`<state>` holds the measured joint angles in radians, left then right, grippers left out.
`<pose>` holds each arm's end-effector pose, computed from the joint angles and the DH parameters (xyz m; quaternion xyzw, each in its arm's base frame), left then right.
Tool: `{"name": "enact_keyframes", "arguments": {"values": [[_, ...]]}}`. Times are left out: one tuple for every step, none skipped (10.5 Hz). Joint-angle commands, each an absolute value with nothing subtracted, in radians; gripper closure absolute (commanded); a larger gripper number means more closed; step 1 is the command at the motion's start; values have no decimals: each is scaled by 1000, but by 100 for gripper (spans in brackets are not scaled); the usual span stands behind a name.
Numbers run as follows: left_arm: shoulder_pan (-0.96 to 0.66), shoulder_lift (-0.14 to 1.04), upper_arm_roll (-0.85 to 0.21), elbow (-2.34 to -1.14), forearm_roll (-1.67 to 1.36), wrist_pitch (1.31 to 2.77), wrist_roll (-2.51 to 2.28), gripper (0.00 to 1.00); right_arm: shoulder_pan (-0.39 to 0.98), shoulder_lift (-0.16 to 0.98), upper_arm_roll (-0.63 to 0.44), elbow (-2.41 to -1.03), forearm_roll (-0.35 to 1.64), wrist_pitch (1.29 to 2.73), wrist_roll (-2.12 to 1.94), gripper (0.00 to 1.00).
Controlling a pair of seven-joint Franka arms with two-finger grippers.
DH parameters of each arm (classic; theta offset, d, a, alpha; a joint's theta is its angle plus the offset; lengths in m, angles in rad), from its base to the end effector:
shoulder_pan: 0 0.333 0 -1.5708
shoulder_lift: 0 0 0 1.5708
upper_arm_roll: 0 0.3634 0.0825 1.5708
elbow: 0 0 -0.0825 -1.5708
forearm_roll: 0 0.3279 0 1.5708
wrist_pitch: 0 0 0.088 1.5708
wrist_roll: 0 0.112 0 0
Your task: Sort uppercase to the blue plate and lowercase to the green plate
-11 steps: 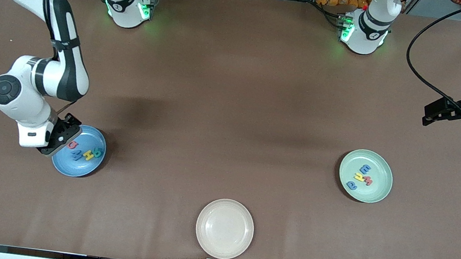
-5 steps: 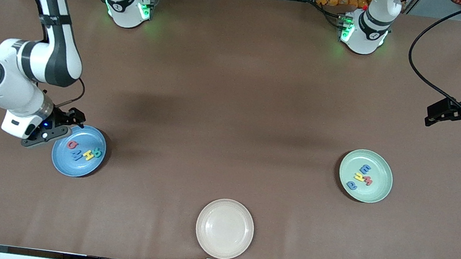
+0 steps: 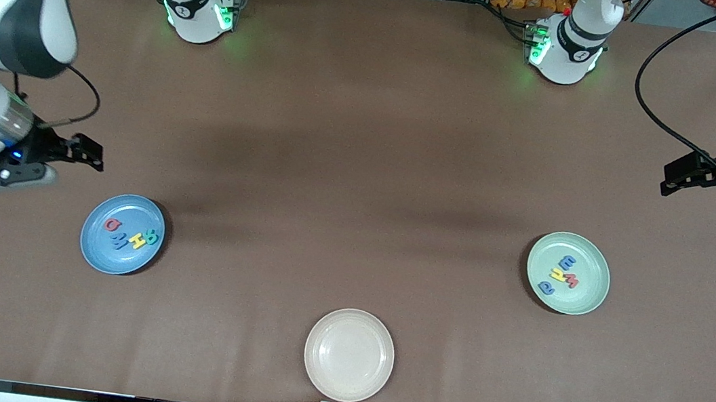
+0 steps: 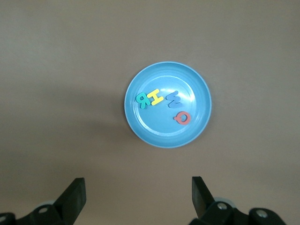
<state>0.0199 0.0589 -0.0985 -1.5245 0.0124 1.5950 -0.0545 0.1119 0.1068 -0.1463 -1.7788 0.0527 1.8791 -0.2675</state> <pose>0.5205 -0.0377 0.6584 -0.9999 0.0121 -0.0061 0.0029 0.5451 -0.0107 0.5505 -0.9939 -0.1086 0.0000 0.0175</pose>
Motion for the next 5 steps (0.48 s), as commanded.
{"name": "enact_keyframes", "arguments": {"values": [[31, 49, -97, -1517, 14, 1580, -34, 0, 13, 104, -48, -1607, 44, 1703, -171, 0], [31, 49, -97, -1516, 8, 1578, -34, 0, -3, 91, -26, -1565, 43, 1651, -129, 0], [31, 49, -97, -1513, 8, 1574, -35, 0, 1, 98, -26, -1492, 38, 1578, -97, 0], [31, 49, -97, -1511, 8, 1574, -35, 0, 3, 101, -28, -1449, 37, 1536, -86, 0], [31, 51, -97, -1511, 8, 1574, -38, 0, 3, 101, -29, -1436, 37, 1517, -84, 0]]}}
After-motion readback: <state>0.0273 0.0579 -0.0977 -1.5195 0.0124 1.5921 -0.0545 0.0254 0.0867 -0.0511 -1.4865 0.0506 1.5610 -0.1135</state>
